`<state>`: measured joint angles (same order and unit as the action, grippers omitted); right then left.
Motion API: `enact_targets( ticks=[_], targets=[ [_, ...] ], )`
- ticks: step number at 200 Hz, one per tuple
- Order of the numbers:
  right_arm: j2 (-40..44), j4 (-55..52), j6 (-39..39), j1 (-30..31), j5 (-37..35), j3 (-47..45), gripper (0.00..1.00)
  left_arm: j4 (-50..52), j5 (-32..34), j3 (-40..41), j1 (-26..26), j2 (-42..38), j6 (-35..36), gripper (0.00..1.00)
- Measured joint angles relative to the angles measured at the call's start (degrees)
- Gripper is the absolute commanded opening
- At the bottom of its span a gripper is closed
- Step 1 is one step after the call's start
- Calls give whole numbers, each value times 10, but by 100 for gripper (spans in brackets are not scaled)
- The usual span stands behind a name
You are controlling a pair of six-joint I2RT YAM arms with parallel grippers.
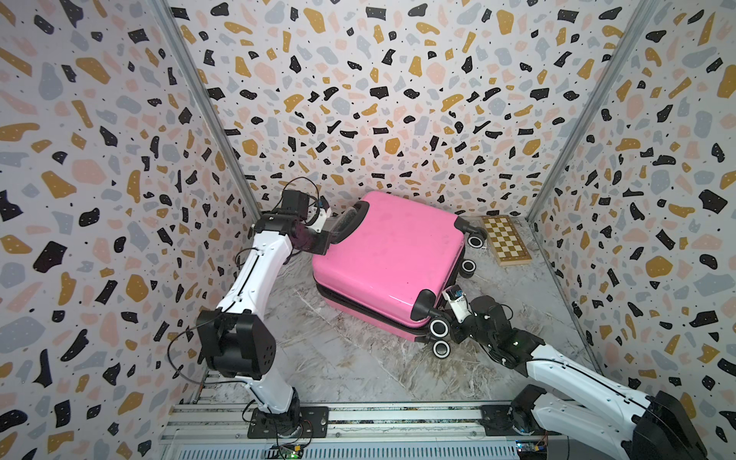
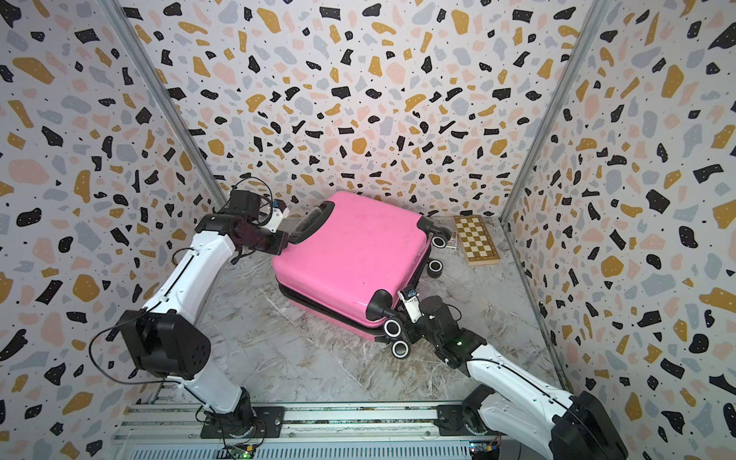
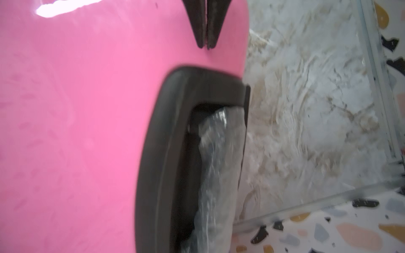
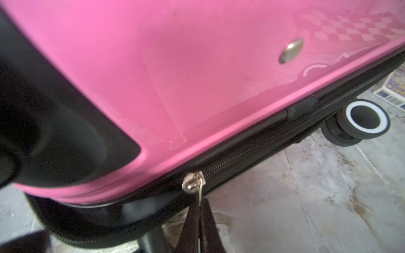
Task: Close the suitcase zippers
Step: Zip the zipper on the suitcase.
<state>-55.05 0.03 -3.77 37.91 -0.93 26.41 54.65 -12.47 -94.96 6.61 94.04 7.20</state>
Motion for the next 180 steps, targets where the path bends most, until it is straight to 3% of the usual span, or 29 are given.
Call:
enact_targets(
  ticks=[17,38,72,116,150,180],
  targets=[
    [1,1,-5,0,0,-1,0,58,9,5,7,-23,-11,57],
    [4,6,-12,0,-2,-4,0,133,28,6,36,-34,-23,67],
    [16,17,-40,-21,35,-16,0,125,47,8,161,-68,-5,69],
    [32,46,-94,-69,135,-42,0,20,3,75,330,-131,119,75],
    [34,62,-133,-92,200,-54,0,-65,-3,156,410,-138,221,83],
    [34,71,-159,-103,231,-60,0,-162,39,204,458,-139,293,85]
  ],
)
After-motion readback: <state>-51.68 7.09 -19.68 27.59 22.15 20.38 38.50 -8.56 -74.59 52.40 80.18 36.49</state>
